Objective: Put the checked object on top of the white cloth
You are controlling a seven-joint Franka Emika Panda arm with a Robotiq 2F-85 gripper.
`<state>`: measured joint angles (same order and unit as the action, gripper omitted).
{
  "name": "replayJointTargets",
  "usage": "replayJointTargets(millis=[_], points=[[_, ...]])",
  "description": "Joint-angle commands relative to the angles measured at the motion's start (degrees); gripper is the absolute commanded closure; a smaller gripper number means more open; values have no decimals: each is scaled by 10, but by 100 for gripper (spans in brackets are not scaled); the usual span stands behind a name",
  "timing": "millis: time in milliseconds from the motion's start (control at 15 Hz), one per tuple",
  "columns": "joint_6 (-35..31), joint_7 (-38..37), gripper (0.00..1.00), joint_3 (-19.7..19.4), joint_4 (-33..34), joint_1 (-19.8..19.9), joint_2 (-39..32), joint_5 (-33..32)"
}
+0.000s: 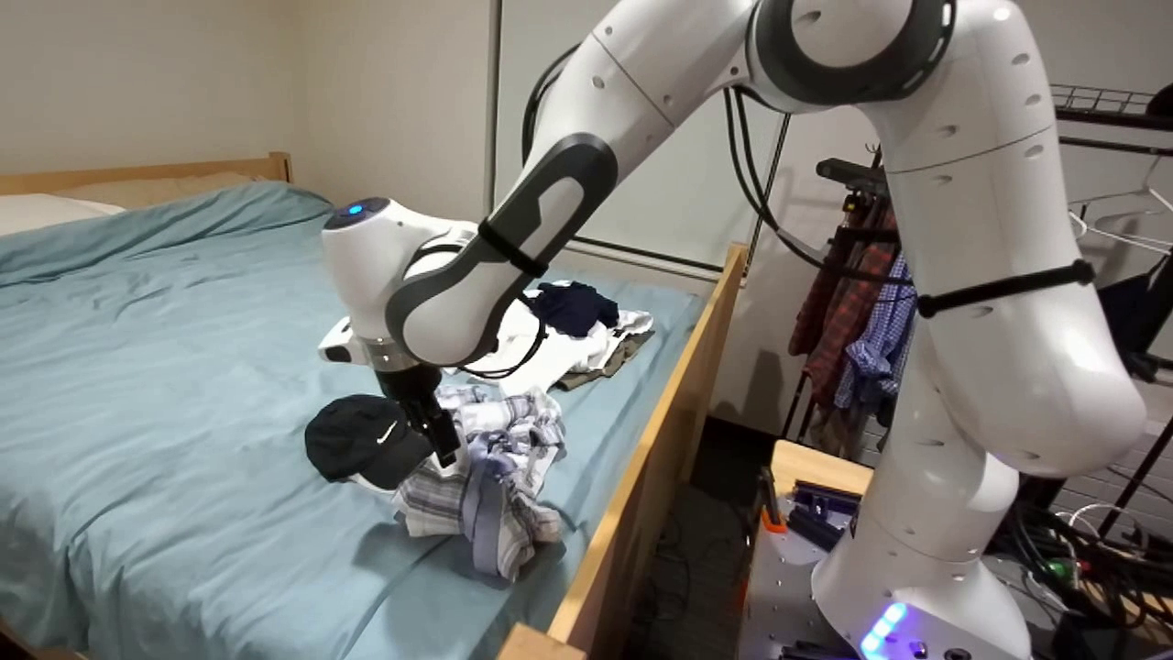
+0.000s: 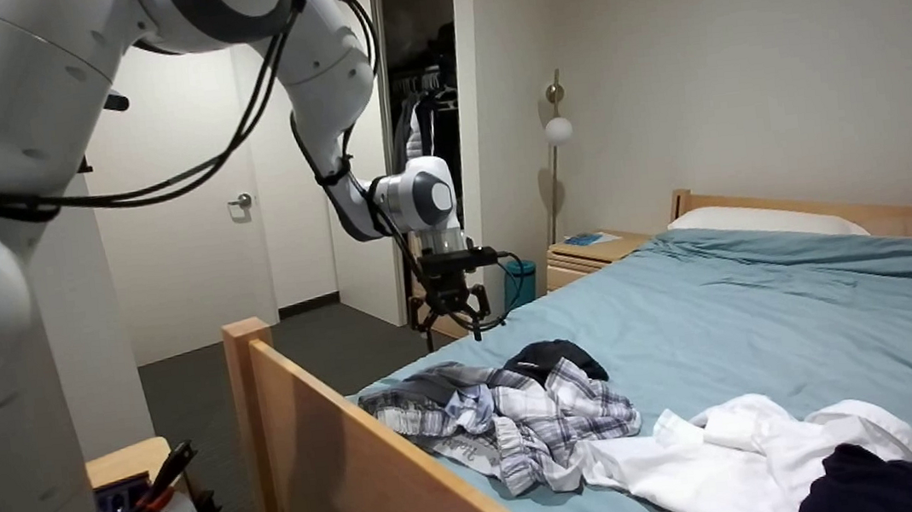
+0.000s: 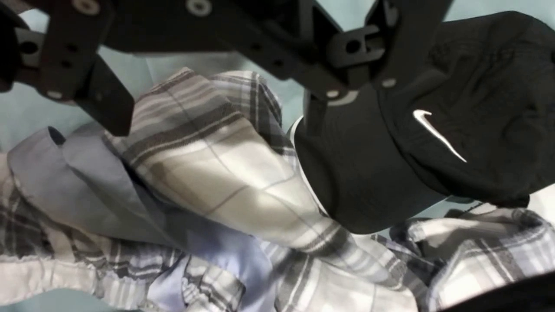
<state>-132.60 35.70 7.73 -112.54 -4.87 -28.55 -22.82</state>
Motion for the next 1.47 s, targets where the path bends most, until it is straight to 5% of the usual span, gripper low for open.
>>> replayJointTargets(millis=[0,467,800,867,1400], points=[[1,1,0,-1,1,-2,0,1],[-5,230,0,36,-16,53,-55,61],[-192,206,0,-5,-13,38,-119,21],[-212,206,25,-8,-12,36,-127,18],[-254,206,73,5,-19,55,-120,40]])
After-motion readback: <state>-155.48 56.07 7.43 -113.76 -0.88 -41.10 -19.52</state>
